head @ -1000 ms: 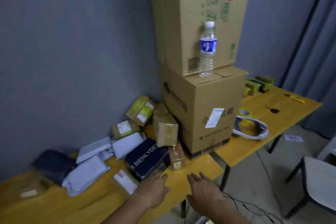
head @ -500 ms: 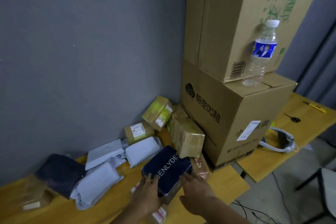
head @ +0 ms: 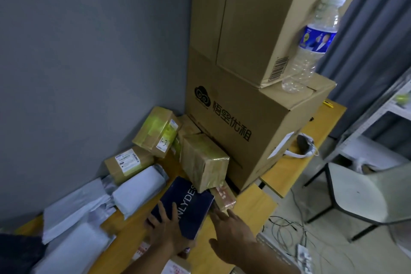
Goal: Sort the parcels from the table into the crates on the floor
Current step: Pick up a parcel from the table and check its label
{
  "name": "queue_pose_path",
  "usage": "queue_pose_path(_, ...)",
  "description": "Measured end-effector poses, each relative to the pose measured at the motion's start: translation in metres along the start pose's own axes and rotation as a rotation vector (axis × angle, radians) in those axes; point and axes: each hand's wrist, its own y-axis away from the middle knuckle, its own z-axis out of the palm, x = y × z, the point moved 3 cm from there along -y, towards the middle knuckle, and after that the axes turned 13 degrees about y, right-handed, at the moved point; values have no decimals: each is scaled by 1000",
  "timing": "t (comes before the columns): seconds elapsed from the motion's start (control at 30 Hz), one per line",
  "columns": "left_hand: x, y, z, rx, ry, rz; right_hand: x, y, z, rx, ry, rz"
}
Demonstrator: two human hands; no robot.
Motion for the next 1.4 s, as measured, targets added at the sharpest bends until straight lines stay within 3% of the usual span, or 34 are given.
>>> queue_pose_path(0.13, -1, -2, -2, -43, 0, -28, -2, -4, -1, -20, -26, 18)
queue_pose_path(0.3, -13, -7, -11, 30, -38, 61, -9, -4, -8, -2, -24, 12)
queue_pose_path(0.6, -42, 11, -88, 121, 103, 36, -17, -6, -23, 30, -147, 58)
queue_pose_path(0.67, -58, 14, -103, 106, 247, 13, -23, -8, -28, 37, -178, 51)
queue_pose_path(0.87, -90, 57, -153, -70, 1136, -12, -42, -13, -48, 53, -264, 18)
queue_pose_path(1.0, -106, 84, -171, -187, 1523, -141, -56, -14, -65, 65, -559, 2)
queue_pose_path(1.13, -114, 102, -172, -289, 1768, -163, -68, -8, -84, -44, -975, -11)
queue_pose_path(1.23, -111, 110, -168, -392, 1937, -64, -79, 1, -91, -181, -1213, -2)
queue_pose_path(1.4, -108, 115, -167, -518, 2048, 80, -87, 14, -107, -174, -1518, -76)
